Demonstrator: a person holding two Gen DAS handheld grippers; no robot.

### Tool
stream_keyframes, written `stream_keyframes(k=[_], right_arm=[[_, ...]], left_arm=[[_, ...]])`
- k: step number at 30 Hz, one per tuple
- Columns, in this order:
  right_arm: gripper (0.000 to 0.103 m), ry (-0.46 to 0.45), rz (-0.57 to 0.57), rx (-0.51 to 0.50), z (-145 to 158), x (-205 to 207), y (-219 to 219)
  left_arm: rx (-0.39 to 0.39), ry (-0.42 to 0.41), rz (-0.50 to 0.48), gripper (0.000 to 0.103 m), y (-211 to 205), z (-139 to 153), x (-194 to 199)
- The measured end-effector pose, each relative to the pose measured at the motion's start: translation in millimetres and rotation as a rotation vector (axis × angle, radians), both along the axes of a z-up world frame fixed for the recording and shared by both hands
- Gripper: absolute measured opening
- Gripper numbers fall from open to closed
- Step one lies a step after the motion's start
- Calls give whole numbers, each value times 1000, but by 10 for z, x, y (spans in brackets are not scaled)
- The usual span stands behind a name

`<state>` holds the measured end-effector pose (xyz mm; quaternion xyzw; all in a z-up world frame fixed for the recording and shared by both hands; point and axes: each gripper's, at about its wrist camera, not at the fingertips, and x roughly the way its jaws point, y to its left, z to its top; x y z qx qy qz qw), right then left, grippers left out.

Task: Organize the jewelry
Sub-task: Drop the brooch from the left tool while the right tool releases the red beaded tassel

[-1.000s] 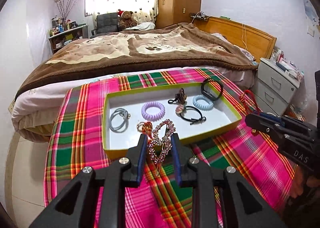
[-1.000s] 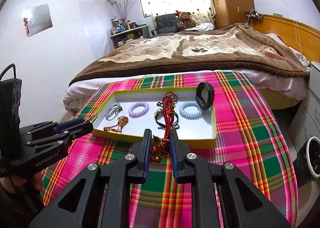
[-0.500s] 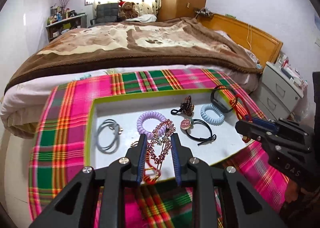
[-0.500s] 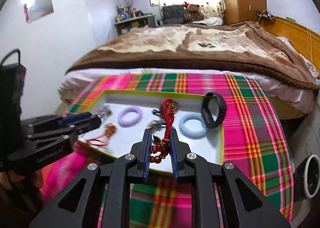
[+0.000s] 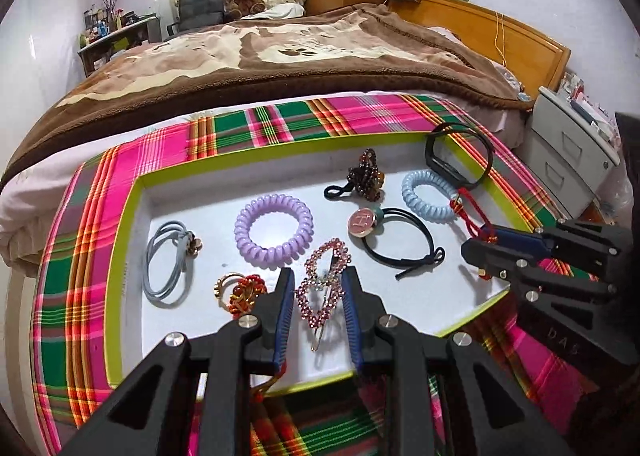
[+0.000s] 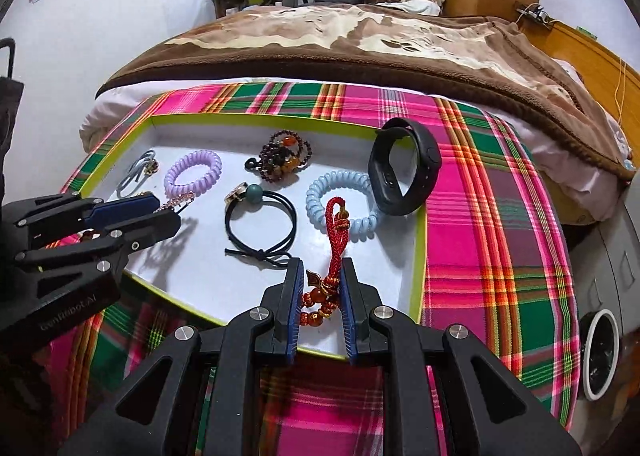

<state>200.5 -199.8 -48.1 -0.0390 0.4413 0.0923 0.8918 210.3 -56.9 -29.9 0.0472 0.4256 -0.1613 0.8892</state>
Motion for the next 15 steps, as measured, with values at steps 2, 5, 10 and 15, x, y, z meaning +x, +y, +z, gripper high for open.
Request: stream_keyframes(k=[2, 5, 10, 15], right_arm=[[18, 5, -3, -9, -1, 12, -1], [18, 4, 5, -12, 7, 1, 12], [20, -11, -7, -18, 10, 6, 17], [43, -41, -11, -6, 72, -25, 20]], left_arm=[[-7, 11, 4, 25, 8, -19, -1], [-11, 14, 16, 25, 8, -29, 10], [-13, 5, 25, 34, 33, -2, 8], [-12, -18, 38, 41, 68, 54, -34]])
